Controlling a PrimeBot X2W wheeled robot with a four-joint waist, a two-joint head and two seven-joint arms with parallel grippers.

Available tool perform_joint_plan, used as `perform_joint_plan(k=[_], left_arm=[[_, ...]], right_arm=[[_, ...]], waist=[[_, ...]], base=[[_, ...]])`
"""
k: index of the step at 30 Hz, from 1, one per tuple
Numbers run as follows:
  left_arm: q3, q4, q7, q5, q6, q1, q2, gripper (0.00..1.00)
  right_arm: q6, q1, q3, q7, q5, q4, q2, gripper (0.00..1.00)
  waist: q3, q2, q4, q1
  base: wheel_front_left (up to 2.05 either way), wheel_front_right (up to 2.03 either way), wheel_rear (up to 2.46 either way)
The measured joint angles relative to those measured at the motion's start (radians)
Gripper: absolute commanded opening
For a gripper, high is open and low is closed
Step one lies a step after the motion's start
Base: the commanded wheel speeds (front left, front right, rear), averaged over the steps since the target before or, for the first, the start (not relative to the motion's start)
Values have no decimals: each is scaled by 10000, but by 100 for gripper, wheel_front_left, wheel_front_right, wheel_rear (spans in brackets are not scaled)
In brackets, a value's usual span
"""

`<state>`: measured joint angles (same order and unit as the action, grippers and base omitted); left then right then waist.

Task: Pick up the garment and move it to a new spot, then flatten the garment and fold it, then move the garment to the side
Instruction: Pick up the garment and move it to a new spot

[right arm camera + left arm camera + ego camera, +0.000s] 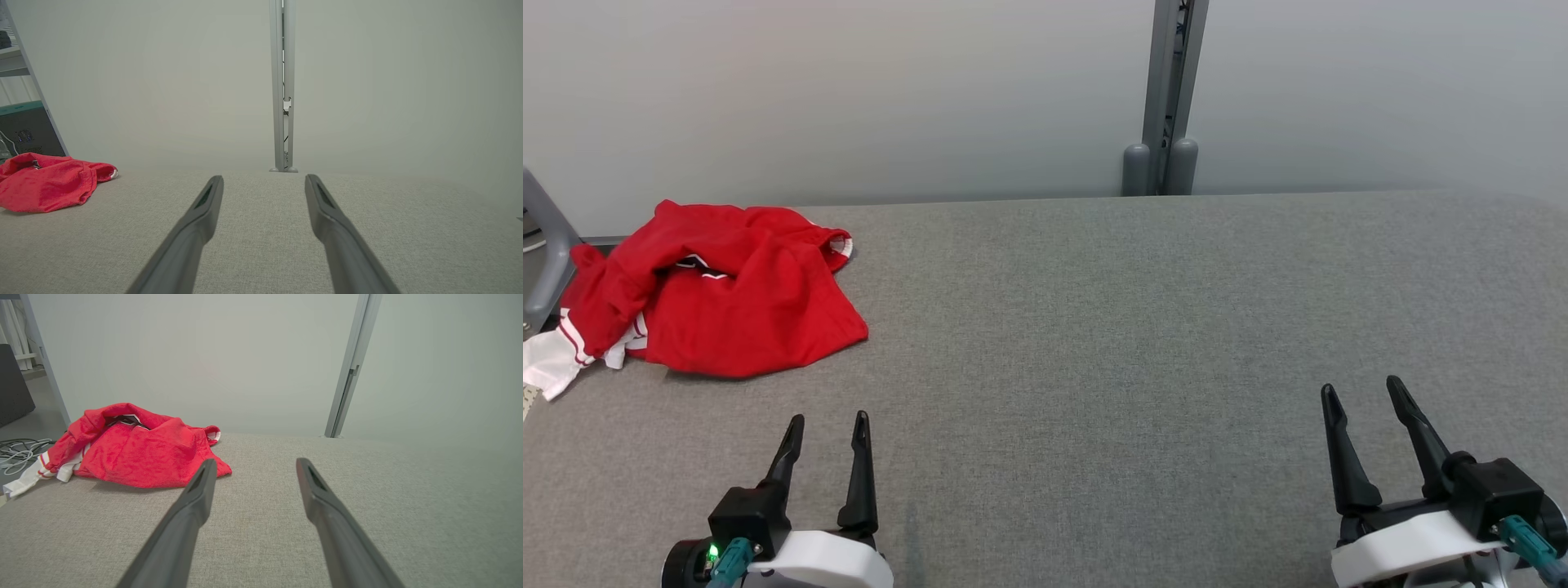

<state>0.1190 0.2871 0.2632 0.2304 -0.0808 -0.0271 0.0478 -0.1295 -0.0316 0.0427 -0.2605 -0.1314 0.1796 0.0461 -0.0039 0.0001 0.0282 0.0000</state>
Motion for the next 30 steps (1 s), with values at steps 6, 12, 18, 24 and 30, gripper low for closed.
perform_joint_plan(k=[6, 12, 18, 24, 30], left_arm=[[29, 19, 0, -8, 8, -49, 0, 100], [69, 13, 2, -35, 17, -199, 0, 100], [50, 0, 2, -35, 8, -255, 2, 100], [31, -19, 2, -13, 6, -349, 4, 100], [50, -31, 2, 94, -12, -374, 8, 100]], right_arm=[[0, 1, -19, -4, -2, -2, 4, 100], [0, 0, -6, -12, -36, -23, 8, 100], [0, -66, -23, -12, 13, -48, 10, 100], [0, -119, -29, -12, 96, -86, 8, 100], [-2, -192, 33, -13, 155, -81, 8, 100]], waist=[[20, 0, 148, 0], [77, 0, 589, -1], [166, 0, 1371, 0], [260, 0, 2370, 0], [335, -1, 3458, 0]], base=[[0, 0, 0], [0, 0, 0], [0, 0, 0], [0, 0, 0], [0, 0, 0]])
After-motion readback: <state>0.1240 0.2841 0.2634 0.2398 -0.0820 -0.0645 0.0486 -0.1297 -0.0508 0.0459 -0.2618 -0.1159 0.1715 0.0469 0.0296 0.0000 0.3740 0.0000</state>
